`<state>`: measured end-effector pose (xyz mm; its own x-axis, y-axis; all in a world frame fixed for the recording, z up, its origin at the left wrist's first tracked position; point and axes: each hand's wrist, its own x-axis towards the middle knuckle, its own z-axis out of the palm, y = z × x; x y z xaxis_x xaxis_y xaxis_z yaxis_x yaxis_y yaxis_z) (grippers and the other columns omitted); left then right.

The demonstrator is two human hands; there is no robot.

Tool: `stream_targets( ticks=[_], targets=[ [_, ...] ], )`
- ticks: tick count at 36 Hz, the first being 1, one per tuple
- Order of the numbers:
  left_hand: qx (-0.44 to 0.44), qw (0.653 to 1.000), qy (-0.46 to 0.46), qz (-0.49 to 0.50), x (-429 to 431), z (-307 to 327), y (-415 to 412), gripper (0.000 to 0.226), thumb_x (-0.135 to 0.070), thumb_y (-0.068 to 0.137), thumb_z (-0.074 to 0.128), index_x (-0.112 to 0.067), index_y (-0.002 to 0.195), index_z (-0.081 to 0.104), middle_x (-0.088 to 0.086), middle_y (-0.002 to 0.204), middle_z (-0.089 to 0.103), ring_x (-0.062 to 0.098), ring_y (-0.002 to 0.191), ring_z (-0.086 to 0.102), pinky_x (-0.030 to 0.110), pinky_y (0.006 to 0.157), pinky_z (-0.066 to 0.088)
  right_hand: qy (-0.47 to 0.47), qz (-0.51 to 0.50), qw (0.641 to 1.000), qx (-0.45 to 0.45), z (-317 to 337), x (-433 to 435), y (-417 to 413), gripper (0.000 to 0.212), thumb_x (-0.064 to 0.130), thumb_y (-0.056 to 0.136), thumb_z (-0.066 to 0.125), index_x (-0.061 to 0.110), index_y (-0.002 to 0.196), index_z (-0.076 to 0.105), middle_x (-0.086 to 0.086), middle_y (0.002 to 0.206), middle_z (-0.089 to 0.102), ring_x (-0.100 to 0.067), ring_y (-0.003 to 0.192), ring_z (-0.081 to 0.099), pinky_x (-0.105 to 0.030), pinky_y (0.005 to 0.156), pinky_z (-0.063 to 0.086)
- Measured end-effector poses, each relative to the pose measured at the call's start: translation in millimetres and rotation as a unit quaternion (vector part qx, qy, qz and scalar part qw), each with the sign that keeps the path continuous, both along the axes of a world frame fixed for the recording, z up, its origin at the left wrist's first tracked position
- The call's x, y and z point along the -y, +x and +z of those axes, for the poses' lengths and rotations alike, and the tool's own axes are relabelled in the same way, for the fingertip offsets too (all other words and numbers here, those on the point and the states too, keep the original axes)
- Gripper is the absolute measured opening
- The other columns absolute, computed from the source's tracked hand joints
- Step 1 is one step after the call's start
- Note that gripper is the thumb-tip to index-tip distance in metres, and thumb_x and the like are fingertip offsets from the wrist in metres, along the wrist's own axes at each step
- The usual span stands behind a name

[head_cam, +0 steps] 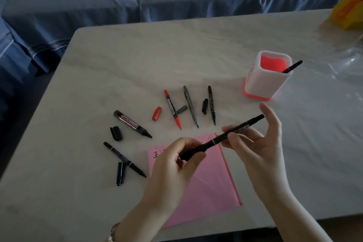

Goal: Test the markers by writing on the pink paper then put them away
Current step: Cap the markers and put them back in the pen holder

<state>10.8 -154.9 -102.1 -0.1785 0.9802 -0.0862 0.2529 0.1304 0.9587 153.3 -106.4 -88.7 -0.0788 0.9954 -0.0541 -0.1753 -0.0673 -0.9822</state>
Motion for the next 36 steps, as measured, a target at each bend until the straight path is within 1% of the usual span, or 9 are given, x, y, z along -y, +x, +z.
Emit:
stream_targets(
  ticks=[4, 7, 11, 18, 24, 27, 33, 34, 36],
  targets=[
    [-0.009, 1.000, 0.010, -0.005, 1, 1, 1, 0.011, -0.017, 0.085, 0.062, -0.027, 0.088, 0.060, -0.013, 0.083, 0.065, 0.004, 0.072, 0.059, 0.016, 0.064, 0.047, 0.014, 0.007, 1.000, 0.008, 0, 1, 2, 0.054, -0.012, 0.080, 0.054, 0.029, 0.114, 0.044, -0.004, 0.082, 0.073, -0.016, 0.069, 0.069, -0.022, 0.065, 0.056],
    [-0.010, 1.000, 0.027, -0.003, 0, 1, 1, 0.006, -0.017, 0.086, 0.061, -0.021, 0.086, 0.057, -0.007, 0.075, 0.061, 0.000, 0.060, 0.051, 0.009, 0.058, 0.040, -0.002, -0.005, 1.000, -0.016, 0, 0, 4, 0.037, 0.007, 0.076, 0.058, 0.020, 0.110, 0.054, -0.006, 0.083, 0.074, -0.017, 0.071, 0.070, -0.023, 0.066, 0.056],
    [-0.043, 0.998, 0.051, -0.019, 0, 0, 1, 0.006, -0.018, 0.085, 0.061, -0.016, 0.085, 0.055, 0.008, 0.064, 0.055, 0.004, 0.051, 0.040, 0.013, 0.049, 0.034, -0.042, -0.027, 0.997, -0.059, -1, -1, 6, 0.046, 0.029, 0.064, 0.065, 0.020, 0.108, 0.058, -0.012, 0.084, 0.074, -0.025, 0.079, 0.071, -0.026, 0.068, 0.056],
    [-0.088, 0.993, 0.073, -0.021, 1, 4, 1, 0.007, -0.033, 0.080, 0.055, -0.028, 0.080, 0.051, 0.004, 0.067, 0.059, 0.006, 0.054, 0.046, 0.015, 0.050, 0.037, -0.053, -0.036, 0.994, -0.086, -4, 1, 4, 0.049, 0.029, 0.059, 0.065, 0.019, 0.107, 0.059, -0.011, 0.081, 0.074, -0.026, 0.079, 0.071, -0.026, 0.066, 0.056],
    [-0.088, 0.993, 0.079, -0.010, 3, 12, 9, 0.014, -0.037, 0.081, 0.052, -0.023, 0.079, 0.051, 0.004, 0.061, 0.055, 0.006, 0.048, 0.040, 0.014, 0.046, 0.029, -0.029, -0.044, 0.995, -0.090, -3, 6, -2, 0.032, 0.017, 0.071, 0.057, 0.018, 0.103, 0.058, -0.008, 0.073, 0.072, -0.021, 0.073, 0.071, -0.025, 0.066, 0.057],
    [-0.042, 0.998, 0.055, 0.006, 1, 18, 12, 0.012, -0.027, 0.084, 0.058, -0.025, 0.075, 0.051, 0.010, 0.062, 0.053, 0.008, 0.049, 0.039, 0.023, 0.047, 0.033, -0.013, -0.040, 0.995, -0.092, 2, 5, -3, 0.035, 0.022, 0.067, 0.059, 0.020, 0.102, 0.058, -0.007, 0.071, 0.072, -0.021, 0.072, 0.070, -0.025, 0.066, 0.056],
    [0.139, 0.986, -0.089, -0.027, -5, 27, 11, 0.019, -0.009, 0.088, 0.055, -0.014, 0.071, 0.050, -0.006, 0.049, 0.046, 0.008, 0.042, 0.034, 0.019, 0.043, 0.030, 0.007, -0.029, 0.996, -0.079, 3, 1, 4, 0.039, 0.028, 0.063, 0.063, 0.022, 0.101, 0.058, -0.008, 0.070, 0.070, -0.020, 0.069, 0.069, -0.025, 0.064, 0.056],
    [0.131, 0.987, -0.085, -0.032, -6, 28, 13, 0.019, -0.010, 0.088, 0.055, -0.014, 0.070, 0.049, -0.008, 0.049, 0.044, 0.006, 0.042, 0.033, 0.019, 0.043, 0.029, 0.005, -0.031, 0.996, -0.079, 3, 0, 5, 0.039, 0.029, 0.062, 0.063, 0.023, 0.100, 0.058, -0.009, 0.070, 0.070, -0.021, 0.069, 0.070, -0.025, 0.064, 0.056],
    [0.026, 0.999, -0.018, -0.033, -7, 24, 19, 0.017, -0.016, 0.088, 0.057, -0.015, 0.074, 0.048, -0.009, 0.049, 0.044, 0.004, 0.042, 0.034, 0.016, 0.045, 0.029, -0.004, -0.036, 0.996, -0.085, 2, -2, 8, 0.037, 0.029, 0.063, 0.063, 0.023, 0.099, 0.059, -0.010, 0.070, 0.070, -0.022, 0.071, 0.070, -0.025, 0.064, 0.056]
  ],
)
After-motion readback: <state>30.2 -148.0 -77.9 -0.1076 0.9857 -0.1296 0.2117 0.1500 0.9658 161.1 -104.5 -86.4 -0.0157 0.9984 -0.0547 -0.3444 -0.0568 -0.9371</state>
